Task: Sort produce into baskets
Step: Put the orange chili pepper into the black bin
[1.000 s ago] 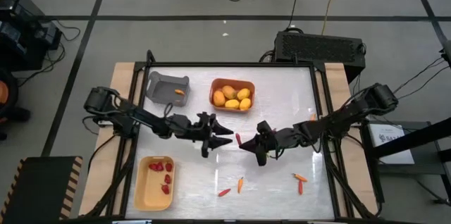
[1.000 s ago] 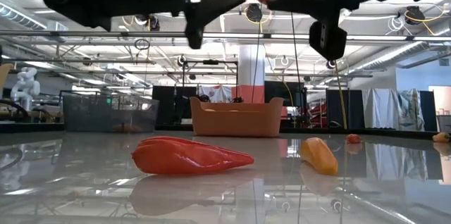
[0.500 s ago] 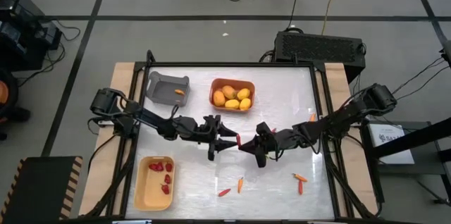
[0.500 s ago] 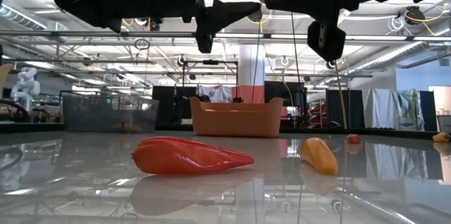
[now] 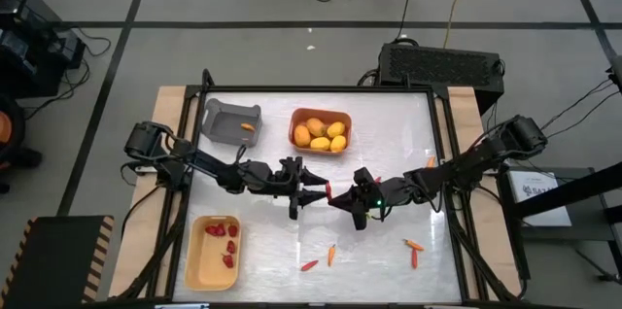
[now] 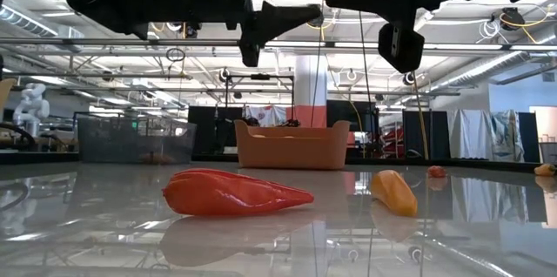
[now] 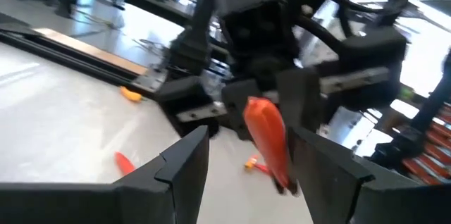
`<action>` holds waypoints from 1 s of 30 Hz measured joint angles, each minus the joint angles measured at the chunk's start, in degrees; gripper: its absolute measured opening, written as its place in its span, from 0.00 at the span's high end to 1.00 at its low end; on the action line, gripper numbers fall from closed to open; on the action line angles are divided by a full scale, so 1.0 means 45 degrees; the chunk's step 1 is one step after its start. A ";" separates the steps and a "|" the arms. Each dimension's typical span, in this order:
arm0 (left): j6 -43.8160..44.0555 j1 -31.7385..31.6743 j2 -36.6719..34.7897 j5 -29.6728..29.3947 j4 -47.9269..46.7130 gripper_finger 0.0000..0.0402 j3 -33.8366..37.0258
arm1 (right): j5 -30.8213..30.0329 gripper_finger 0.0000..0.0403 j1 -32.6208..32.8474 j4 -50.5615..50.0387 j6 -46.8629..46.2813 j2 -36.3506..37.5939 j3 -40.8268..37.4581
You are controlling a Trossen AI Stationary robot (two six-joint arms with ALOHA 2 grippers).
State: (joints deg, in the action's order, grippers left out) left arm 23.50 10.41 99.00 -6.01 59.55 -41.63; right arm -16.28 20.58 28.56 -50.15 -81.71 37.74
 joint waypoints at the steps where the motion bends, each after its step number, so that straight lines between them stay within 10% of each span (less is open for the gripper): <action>1: 0.0001 -0.0009 0.0000 -0.0151 0.0000 0.50 0.0000 | -0.0025 1.00 0.0000 0.0000 0.0000 0.0000 0.0000; 30: -0.0104 -0.0017 0.0000 0.0096 0.0015 0.98 0.0000 | -0.0028 0.94 -0.0005 -0.0234 0.0805 0.0005 0.0000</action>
State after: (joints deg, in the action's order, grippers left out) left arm 23.04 10.34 99.00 -5.58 59.61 -41.63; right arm -16.40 20.56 27.50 -46.53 -81.69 37.74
